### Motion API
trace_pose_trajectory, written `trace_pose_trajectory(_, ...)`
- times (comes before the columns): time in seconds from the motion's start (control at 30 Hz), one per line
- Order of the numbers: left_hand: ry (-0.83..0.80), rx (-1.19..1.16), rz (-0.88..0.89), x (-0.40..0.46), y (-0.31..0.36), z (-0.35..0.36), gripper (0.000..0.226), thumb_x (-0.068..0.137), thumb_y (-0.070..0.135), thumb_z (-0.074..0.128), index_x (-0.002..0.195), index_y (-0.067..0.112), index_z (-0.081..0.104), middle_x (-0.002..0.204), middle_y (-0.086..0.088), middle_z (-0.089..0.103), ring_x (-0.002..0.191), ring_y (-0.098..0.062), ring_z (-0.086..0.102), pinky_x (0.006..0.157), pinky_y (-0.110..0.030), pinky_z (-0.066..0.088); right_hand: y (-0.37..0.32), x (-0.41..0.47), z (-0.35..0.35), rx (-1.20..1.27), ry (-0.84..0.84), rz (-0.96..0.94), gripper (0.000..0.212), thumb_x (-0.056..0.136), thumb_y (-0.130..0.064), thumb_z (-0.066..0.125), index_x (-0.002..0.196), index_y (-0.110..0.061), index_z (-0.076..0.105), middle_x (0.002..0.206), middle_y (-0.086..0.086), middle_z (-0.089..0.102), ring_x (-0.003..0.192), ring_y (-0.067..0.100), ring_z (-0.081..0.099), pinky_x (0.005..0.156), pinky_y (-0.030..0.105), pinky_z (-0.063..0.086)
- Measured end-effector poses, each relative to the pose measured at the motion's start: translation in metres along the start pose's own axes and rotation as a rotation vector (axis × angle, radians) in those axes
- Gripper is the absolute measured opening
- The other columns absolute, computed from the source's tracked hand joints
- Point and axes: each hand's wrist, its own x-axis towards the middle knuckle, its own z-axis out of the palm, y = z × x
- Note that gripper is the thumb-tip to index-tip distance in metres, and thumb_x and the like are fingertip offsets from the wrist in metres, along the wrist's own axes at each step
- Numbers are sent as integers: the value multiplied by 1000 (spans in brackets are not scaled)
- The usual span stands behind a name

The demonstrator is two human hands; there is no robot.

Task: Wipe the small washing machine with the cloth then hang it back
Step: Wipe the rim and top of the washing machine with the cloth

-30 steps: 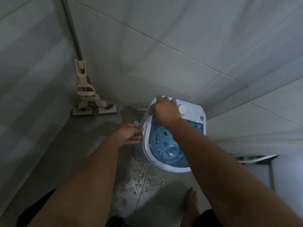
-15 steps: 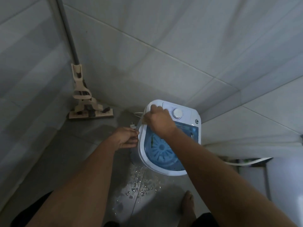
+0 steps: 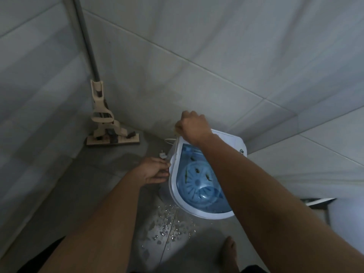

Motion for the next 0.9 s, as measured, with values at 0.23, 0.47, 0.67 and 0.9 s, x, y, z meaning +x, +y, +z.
trace_pose_trajectory(0.23, -18, 5, -4, 1, -3, 2, 11, 93, 14, 65, 104, 11, 66, 97, -7, 70, 83, -16, 68, 72, -32, 60, -5, -36, 41, 177, 125, -171, 7, 83, -23, 75, 89, -20, 79, 97, 7, 64, 90, 36, 57, 65, 40, 48)
trace_pose_trajectory(0.47, -11, 106, 8, -6, -11, 15, 19, 89, 13, 69, 106, 5, 68, 102, -14, 74, 85, -21, 71, 71, -33, 61, 2, -63, 48, 176, 145, -271, 17, 88, -23, 72, 104, -24, 79, 103, 6, 64, 93, 34, 56, 66, 41, 48)
trace_pose_trajectory(0.67, 31, 172, 67, -9, -7, 24, 3, 92, 8, 63, 93, 6, 65, 86, -13, 68, 72, -19, 65, 72, -33, 58, -2, -74, 48, 155, 77, -337, 17, 92, -26, 65, 103, -22, 77, 121, 8, 64, 97, 33, 57, 71, 42, 50)
trace_pose_trajectory(0.9, 124, 188, 165, -10, -7, 32, 19, 95, 3, 57, 77, 7, 60, 75, -16, 61, 60, -18, 57, 48, -20, 54, 7, -67, 35, 316, 128, -246, 25, 92, -27, 57, 100, -16, 78, 101, 10, 65, 88, 36, 60, 75, 45, 52)
